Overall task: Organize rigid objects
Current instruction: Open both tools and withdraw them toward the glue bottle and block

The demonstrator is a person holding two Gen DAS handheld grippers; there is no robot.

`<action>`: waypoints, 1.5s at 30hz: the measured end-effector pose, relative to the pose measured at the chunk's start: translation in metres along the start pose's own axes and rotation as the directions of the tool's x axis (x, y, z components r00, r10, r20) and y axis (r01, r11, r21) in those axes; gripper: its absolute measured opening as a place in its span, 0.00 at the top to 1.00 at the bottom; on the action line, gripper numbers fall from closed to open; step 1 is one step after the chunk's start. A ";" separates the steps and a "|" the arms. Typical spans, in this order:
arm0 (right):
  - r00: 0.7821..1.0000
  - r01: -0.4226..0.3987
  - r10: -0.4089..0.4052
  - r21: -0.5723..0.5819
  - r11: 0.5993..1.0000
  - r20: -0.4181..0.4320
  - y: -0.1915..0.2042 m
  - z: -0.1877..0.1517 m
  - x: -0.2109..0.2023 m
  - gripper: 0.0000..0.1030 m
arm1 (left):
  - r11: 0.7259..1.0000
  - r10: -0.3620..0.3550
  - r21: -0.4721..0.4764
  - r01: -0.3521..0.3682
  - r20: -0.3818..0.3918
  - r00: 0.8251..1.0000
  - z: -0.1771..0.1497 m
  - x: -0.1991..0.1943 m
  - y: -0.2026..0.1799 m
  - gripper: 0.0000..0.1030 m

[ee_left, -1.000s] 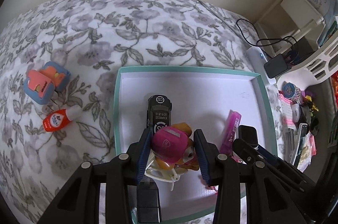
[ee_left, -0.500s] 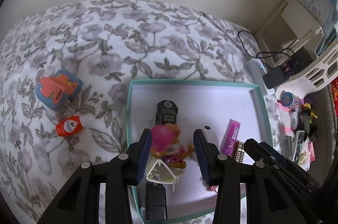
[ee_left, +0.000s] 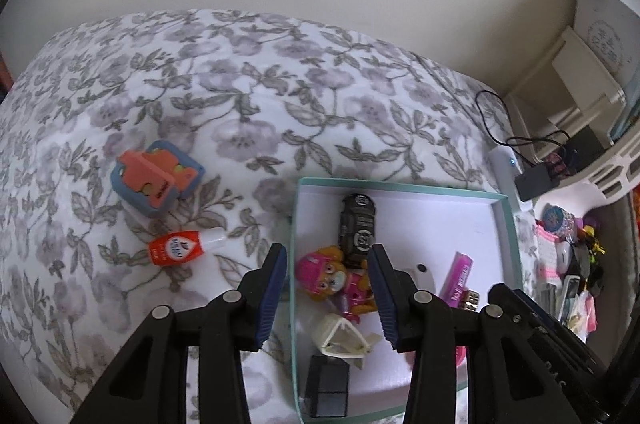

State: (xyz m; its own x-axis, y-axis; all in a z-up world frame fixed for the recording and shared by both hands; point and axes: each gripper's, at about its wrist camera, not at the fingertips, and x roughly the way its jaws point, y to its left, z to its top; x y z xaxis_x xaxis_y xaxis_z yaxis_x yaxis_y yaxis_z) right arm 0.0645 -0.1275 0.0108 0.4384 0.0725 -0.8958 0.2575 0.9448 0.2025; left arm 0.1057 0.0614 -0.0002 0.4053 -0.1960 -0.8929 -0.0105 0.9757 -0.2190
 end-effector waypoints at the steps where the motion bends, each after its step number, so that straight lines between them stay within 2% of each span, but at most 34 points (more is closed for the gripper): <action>1: 1.000 0.000 0.000 -0.002 1.000 -0.002 0.000 0.000 0.001 0.68 | 1.000 0.003 -0.003 -0.003 0.000 1.000 0.000 0.000 0.001 0.53; 5: 1.000 0.001 -0.001 -0.009 1.000 -0.013 0.002 0.000 0.003 0.68 | 1.000 0.018 -0.025 -0.017 0.011 1.000 0.002 -0.002 0.009 0.40; 12: 1.000 0.006 -0.006 -0.013 1.000 -0.024 0.003 0.000 0.007 0.66 | 0.998 0.045 -0.043 -0.044 0.018 0.999 0.003 -0.003 0.020 0.37; 14: 1.000 0.008 -0.008 -0.013 1.000 -0.024 0.004 0.000 0.008 0.54 | 0.997 0.061 -0.048 -0.060 0.024 0.998 0.004 -0.003 0.022 0.22; 16: 1.000 0.006 -0.007 -0.013 1.000 -0.024 0.004 0.000 0.008 0.46 | 0.996 0.080 -0.052 -0.078 0.033 0.996 0.004 -0.003 0.026 0.16; 19: 1.000 0.000 -0.001 -0.013 1.000 -0.019 0.005 -0.001 0.010 0.32 | 0.991 0.120 -0.067 -0.117 0.046 0.992 0.005 -0.002 0.032 0.14; 21: 1.000 -0.001 0.000 -0.017 1.000 -0.015 0.007 -0.001 0.011 0.26 | 0.987 0.147 -0.078 -0.144 0.047 0.988 0.005 -0.001 0.037 0.02; 22: 1.000 0.002 -0.002 -0.024 1.000 -0.012 0.008 -0.001 0.011 0.23 | 0.985 0.157 -0.084 -0.152 0.049 0.986 0.005 -0.001 0.040 0.00; 27: 1.000 0.020 -0.020 -0.059 0.998 0.001 0.015 -0.002 0.013 0.20 | 0.979 0.172 -0.119 -0.165 0.048 0.984 0.006 0.000 0.054 0.00; 29: 1.000 0.022 -0.022 -0.069 0.997 0.008 0.018 -0.003 0.013 0.11 | 0.977 0.173 -0.134 -0.165 0.050 0.984 0.007 0.000 0.060 0.00; 45: 0.997 -0.019 0.026 -0.091 0.996 0.070 0.028 -0.002 0.009 0.10 | 0.962 0.196 -0.215 -0.171 0.102 0.975 0.014 -0.015 0.095 0.00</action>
State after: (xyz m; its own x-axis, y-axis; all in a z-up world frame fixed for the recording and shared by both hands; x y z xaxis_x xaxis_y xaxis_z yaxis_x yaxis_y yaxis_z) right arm 0.0745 -0.0994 0.0075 0.5040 0.0744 -0.8605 0.1693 0.9684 0.1829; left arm 0.1111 0.1587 -0.0021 0.4867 0.0106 -0.8735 -0.2759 0.9506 -0.1422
